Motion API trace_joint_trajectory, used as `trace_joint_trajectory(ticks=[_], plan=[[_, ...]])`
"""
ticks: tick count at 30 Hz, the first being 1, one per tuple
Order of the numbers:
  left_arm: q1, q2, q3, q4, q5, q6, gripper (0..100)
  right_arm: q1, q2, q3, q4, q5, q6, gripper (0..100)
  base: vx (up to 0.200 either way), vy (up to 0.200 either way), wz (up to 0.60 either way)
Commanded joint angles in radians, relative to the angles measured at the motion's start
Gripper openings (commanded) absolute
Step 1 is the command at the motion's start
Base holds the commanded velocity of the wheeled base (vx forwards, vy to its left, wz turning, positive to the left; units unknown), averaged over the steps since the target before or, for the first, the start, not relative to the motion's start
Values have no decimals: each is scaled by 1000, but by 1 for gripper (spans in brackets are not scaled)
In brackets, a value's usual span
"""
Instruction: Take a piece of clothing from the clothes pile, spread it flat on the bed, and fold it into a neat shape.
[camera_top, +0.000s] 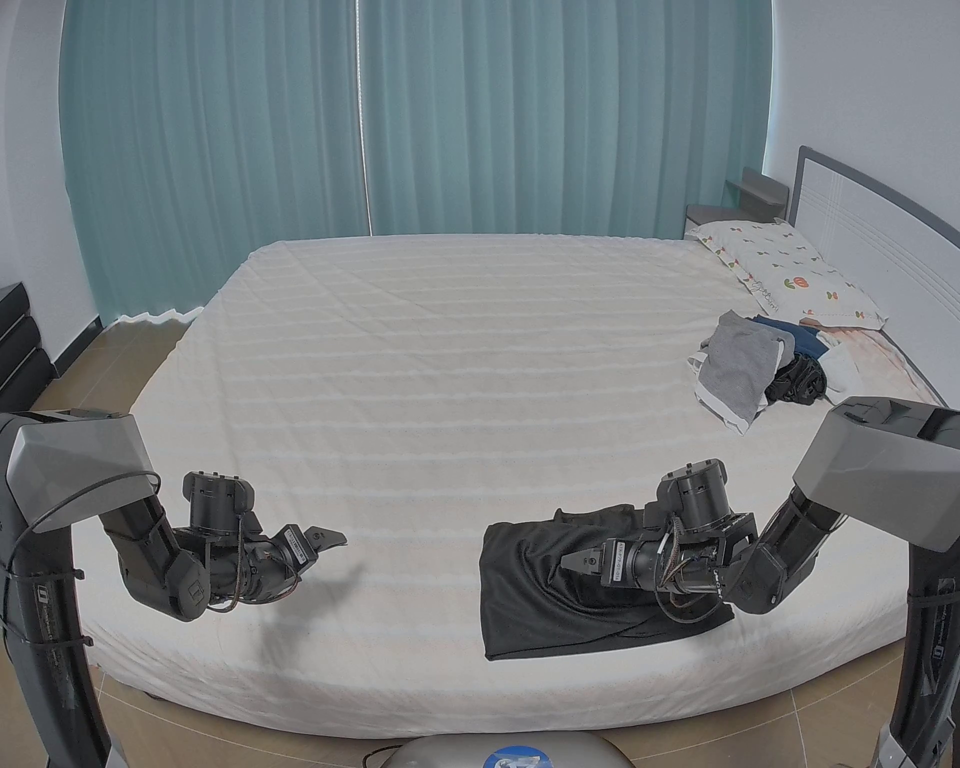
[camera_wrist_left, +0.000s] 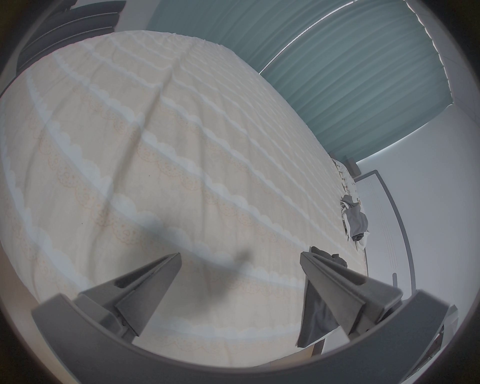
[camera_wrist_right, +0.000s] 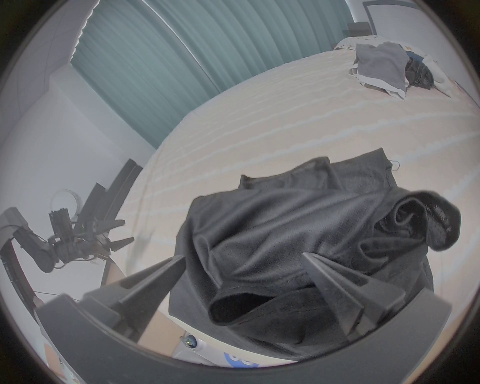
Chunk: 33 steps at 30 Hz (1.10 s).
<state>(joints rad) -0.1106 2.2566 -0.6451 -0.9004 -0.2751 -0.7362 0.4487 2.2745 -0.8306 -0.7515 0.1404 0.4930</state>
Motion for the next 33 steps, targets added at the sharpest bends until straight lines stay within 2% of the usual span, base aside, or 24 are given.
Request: trace_joint_trajectory(ticks=[1, 6, 18, 27, 33], plan=[[-1, 6, -1, 0, 2, 0, 100, 1, 19, 1, 24, -19, -24, 0, 0, 0, 0], [-1, 8, -2, 0, 2, 0, 100, -5, 10, 8, 35, -58, -83, 0, 0, 0, 0], [-1, 12, -4, 0, 2, 1, 100, -58, -67, 36, 26, -79, -85, 0, 0, 0, 0], [-1, 12, -4, 2, 2, 1, 100, -133, -131, 81, 26, -68, -85, 0, 0, 0, 0], [-1, 12, -4, 2, 2, 4, 100, -223, -159, 88, 26, -48, -83, 0, 0, 0, 0]])
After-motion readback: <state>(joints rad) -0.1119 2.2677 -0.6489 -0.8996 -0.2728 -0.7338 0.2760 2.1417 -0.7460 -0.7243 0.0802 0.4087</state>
